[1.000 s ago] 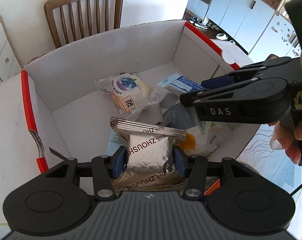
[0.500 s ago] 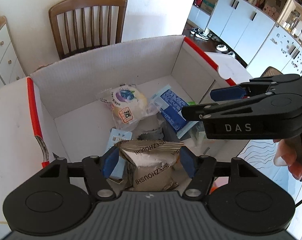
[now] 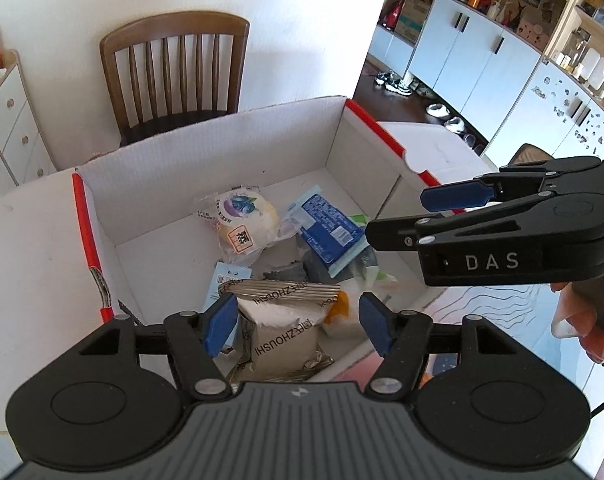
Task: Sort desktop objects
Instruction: 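Open both tools to drop the foil packet and blue bar into the box, then move both tools back over the yellow toy and remaining packages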
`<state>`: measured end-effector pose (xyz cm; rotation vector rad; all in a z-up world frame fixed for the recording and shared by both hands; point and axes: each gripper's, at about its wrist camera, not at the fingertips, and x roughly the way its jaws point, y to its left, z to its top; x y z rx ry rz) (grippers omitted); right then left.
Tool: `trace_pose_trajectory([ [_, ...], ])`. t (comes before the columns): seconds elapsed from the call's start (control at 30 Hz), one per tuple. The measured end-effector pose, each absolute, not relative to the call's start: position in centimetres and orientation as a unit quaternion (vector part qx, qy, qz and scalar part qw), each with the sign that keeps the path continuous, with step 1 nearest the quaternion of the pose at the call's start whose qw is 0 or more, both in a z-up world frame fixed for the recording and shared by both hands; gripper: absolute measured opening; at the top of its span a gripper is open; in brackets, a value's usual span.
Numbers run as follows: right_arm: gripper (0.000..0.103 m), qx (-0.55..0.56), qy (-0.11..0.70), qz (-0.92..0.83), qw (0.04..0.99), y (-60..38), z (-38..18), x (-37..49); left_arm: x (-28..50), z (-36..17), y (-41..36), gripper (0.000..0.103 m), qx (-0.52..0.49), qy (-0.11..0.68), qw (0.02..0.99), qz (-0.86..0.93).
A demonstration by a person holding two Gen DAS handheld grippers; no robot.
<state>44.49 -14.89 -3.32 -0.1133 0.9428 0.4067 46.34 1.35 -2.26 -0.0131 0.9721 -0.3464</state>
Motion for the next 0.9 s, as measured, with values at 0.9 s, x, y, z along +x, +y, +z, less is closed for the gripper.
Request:
trace_pose_trajectory([
  [0.9,0.062,-0.029,0.412,0.238,0.879,-18.6,1.4,36.4,38.2,2.9,0.8,0.066,-0.012,0.413,0.893,-0.176],
])
